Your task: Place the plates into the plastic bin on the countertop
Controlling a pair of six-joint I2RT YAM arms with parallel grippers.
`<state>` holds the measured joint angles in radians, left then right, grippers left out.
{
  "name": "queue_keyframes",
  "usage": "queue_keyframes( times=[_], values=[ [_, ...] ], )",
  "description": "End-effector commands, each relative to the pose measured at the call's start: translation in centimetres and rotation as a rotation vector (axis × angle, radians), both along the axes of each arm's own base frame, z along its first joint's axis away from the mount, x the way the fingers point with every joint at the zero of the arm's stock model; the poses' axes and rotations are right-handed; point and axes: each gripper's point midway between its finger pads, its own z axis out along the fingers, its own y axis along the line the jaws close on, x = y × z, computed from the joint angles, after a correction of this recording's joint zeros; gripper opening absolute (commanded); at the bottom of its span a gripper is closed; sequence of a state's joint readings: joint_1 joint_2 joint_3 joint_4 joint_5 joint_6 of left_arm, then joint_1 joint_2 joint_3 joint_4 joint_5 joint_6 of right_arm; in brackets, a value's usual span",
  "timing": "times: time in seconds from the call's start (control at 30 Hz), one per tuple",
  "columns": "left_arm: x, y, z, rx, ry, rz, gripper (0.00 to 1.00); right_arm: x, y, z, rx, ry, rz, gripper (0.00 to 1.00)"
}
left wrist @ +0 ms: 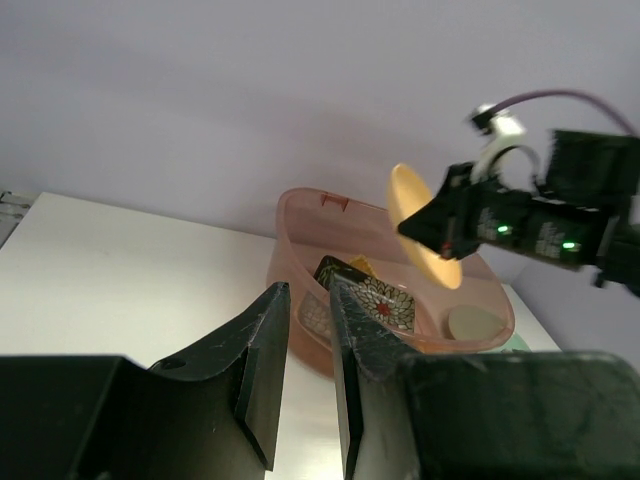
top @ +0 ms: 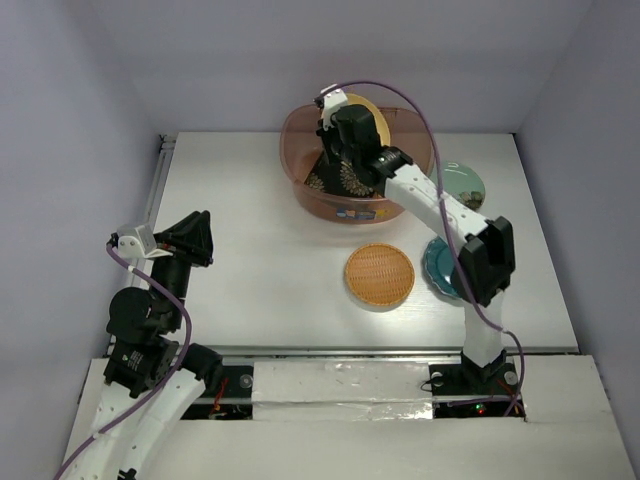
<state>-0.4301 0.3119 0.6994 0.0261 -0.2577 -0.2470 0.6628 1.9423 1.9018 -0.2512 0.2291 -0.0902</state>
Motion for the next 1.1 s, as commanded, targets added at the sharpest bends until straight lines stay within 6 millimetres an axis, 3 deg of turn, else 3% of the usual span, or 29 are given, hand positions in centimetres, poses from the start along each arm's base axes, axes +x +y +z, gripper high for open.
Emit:
queue_keyframes(
  times=[0.0,0.1,0.2,0.23,0.27,0.3,0.33,0.43,0.57,0.6,0.63,0.67,0.7,0.73,0.77,0.8,0.83,0.87,0.9,0.97,1.0,1.07],
  values=[
    [-0.2,0.0,1.3,-0.022,-0.048,-0.006,0.2,2.2,0.5,0.1,0.026,0.012,0.063,0.0],
    [-0.1,0.0,1.2,-0.02,-0.045,-0.003,0.2,3.2,1.0,-2.6,0.017,0.063,0.064,0.0],
    [0.0,0.0,1.2,-0.02,-0.041,0.0,0.2,3.8,1.3,-3.3,0.024,0.066,0.056,0.0],
    [0.1,0.0,1.1,-0.017,-0.039,0.0,0.2,4.1,1.2,-4.3,0.013,0.087,0.039,0.08],
    [0.1,0.0,1.1,-0.016,-0.037,0.0,0.2,4.2,1.1,-4.3,0.009,0.086,0.028,0.12],
    [0.1,0.0,1.0,-0.013,-0.035,-0.001,0.2,4.3,0.9,-4.0,0.012,0.082,0.013,0.27],
    [0.2,0.0,1.0,-0.013,-0.035,-0.001,0.2,4.3,0.7,-3.8,0.014,0.08,0.006,0.34],
    [0.2,0.0,1.0,-0.014,-0.035,0.001,0.2,4.0,0.1,-3.3,0.024,0.072,-0.017,0.46],
    [0.1,0.0,1.1,-0.015,-0.036,-0.001,0.2,2.6,-1.1,-1.4,0.067,0.058,-0.045,0.45],
    [0.1,-0.1,1.1,-0.017,-0.037,-0.003,0.2,1.5,-1.6,0.9,0.098,0.029,-0.035,0.41],
    [0.1,-0.1,1.0,-0.015,-0.036,-0.002,0.2,0.8,-1.5,1.9,0.154,0.022,-0.026,0.27],
    [0.1,-0.1,1.0,-0.014,-0.035,-0.004,0.2,-0.2,-1.7,0.2,0.151,0.058,-0.011,0.18],
    [0.1,-0.1,1.0,-0.014,-0.035,-0.004,0.2,-2.2,-1.8,2.6,0.201,0.036,0.039,0.12],
    [0.0,-0.1,1.1,-0.017,-0.039,-0.004,0.2,-3.0,-1.8,3.1,0.245,0.033,0.056,0.0],
    [0.0,0.0,1.2,-0.018,-0.04,-0.004,0.2,-4.6,-1.7,0.2,0.23,0.087,0.077,0.0],
    [-0.1,0.0,1.3,-0.019,-0.045,-0.006,0.2,-6.2,-1.0,-0.3,0.24,0.103,0.113,0.0],
    [-0.1,0.0,1.2,-0.019,-0.043,-0.006,0.2,-7.7,-1.3,0.8,0.267,0.087,0.12,0.0],
    [-0.1,-0.1,1.3,-0.02,-0.045,-0.009,0.2,-8.7,-1.4,-0.2,0.259,0.106,0.118,0.0],
    [-0.2,-0.2,1.3,-0.02,-0.047,-0.015,0.2,-9.9,-1.8,-3.2,0.226,0.157,0.1,0.0],
    [-0.1,-0.4,1.3,-0.017,-0.047,-0.024,0.15,-12.4,-1.7,-4.2,0.239,0.189,0.101,0.0],
    [-0.1,-0.5,1.2,-0.017,-0.046,-0.029,0.13,-13.5,-2.6,-7.2,0.21,0.234,0.069,0.0],
    [0.0,-0.8,1.2,-0.012,-0.043,-0.041,0.06,-15.0,-3.5,-7.1,0.265,0.243,0.044,0.0]
  ],
)
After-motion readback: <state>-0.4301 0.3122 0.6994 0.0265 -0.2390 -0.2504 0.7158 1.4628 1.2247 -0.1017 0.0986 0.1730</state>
